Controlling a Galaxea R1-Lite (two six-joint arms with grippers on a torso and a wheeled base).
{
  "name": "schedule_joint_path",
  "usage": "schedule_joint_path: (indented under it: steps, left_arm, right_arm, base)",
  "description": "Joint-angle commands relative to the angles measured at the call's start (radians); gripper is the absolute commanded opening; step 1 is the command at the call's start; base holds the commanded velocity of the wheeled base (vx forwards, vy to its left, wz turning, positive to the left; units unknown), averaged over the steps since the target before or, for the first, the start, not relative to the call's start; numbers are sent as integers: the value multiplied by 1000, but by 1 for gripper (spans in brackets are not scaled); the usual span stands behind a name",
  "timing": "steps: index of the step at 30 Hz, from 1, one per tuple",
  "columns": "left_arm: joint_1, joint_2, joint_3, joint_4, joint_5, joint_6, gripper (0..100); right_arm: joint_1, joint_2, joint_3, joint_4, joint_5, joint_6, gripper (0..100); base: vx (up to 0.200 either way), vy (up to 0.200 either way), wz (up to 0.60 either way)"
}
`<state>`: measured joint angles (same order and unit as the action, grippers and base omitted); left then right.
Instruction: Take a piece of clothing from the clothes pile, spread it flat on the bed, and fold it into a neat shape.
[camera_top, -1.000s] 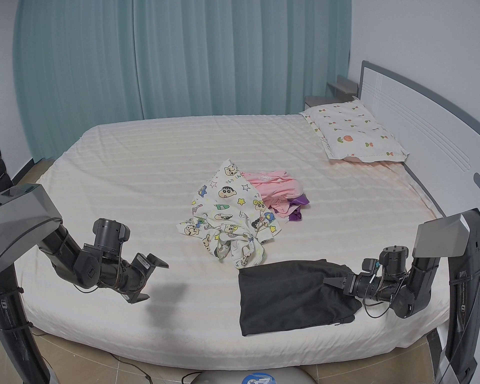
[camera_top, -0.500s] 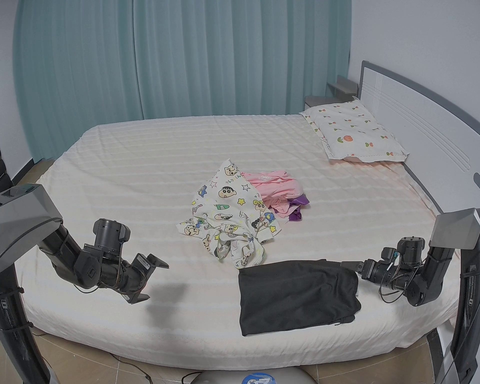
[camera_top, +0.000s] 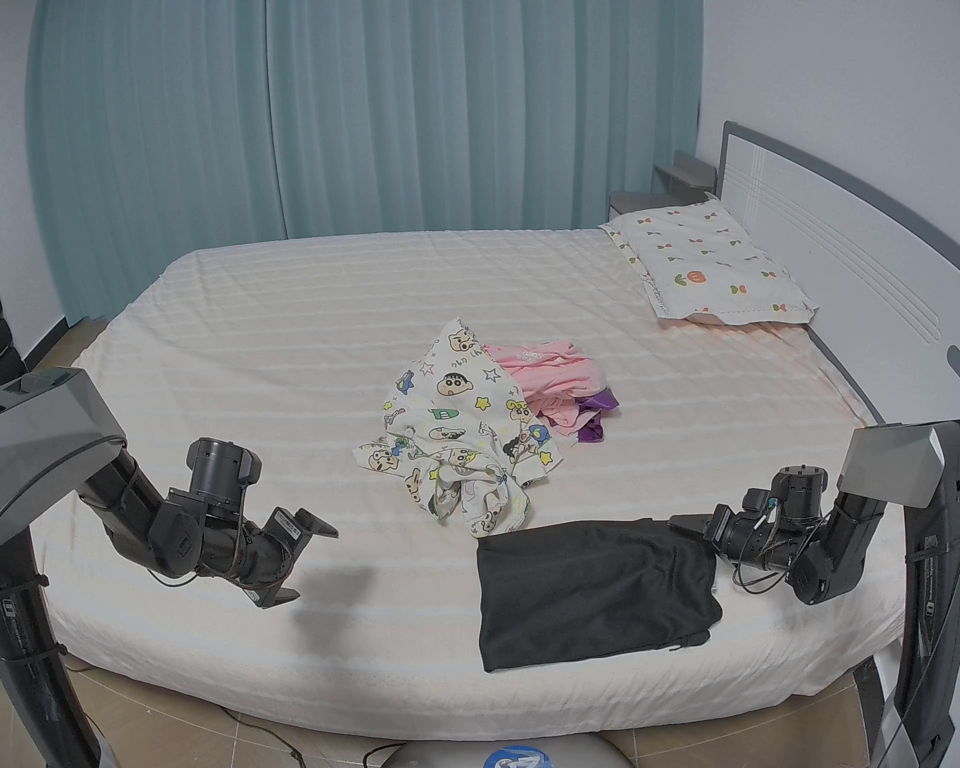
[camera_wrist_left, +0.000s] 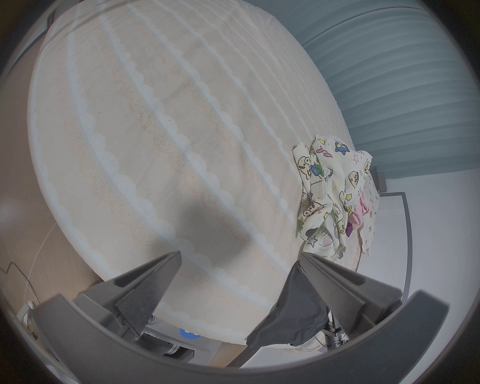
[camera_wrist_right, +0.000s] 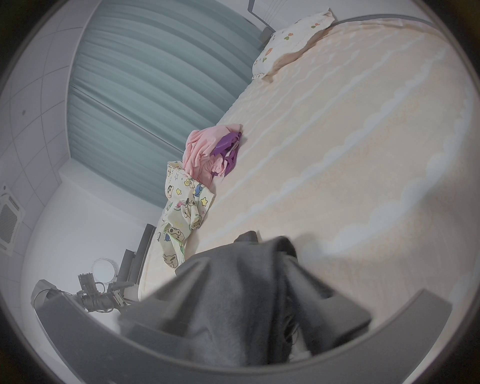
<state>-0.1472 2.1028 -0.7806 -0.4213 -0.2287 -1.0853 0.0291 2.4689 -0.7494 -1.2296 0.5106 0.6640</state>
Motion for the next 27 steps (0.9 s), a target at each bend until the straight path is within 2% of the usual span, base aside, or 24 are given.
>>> schedule_joint_path:
  steps: [1, 4, 11, 16, 17, 22, 27]
  left_arm:
    - [0, 2, 0, -1, 0, -1, 100]
    - [0, 2, 0, -1, 0, -1, 100]
    - [0, 2, 0, -1, 0, -1, 100]
    - [0, 2, 0, -1, 0, -1, 100]
    - [0, 2, 0, -1, 0, -1, 100]
    - [-5, 3, 0, -1, 2, -1, 100]
    - [-5, 3, 0, -1, 2, -1, 100]
  right_arm:
    - [-5, 8, -7, -1, -3, 0, 0]
    - [-8, 4, -7, -2, -6, 0, 0]
    - [-21, 5, -16, -22, -60, 2, 0]
    - [-28, 15, -5, -47, -60, 0, 0]
    - [-28, 15, -5, -47, -60, 0, 100]
    - [-17, 13, -1, -48, -61, -3, 100]
    - [-57, -53, 31, -41, -64, -18, 100]
  base:
    - [0, 0, 0]
    - [0, 0, 0]
    - [0, 0, 0]
    - [0, 0, 0]
    - [0, 0, 0]
    - [0, 0, 0]
    - [0, 0, 0]
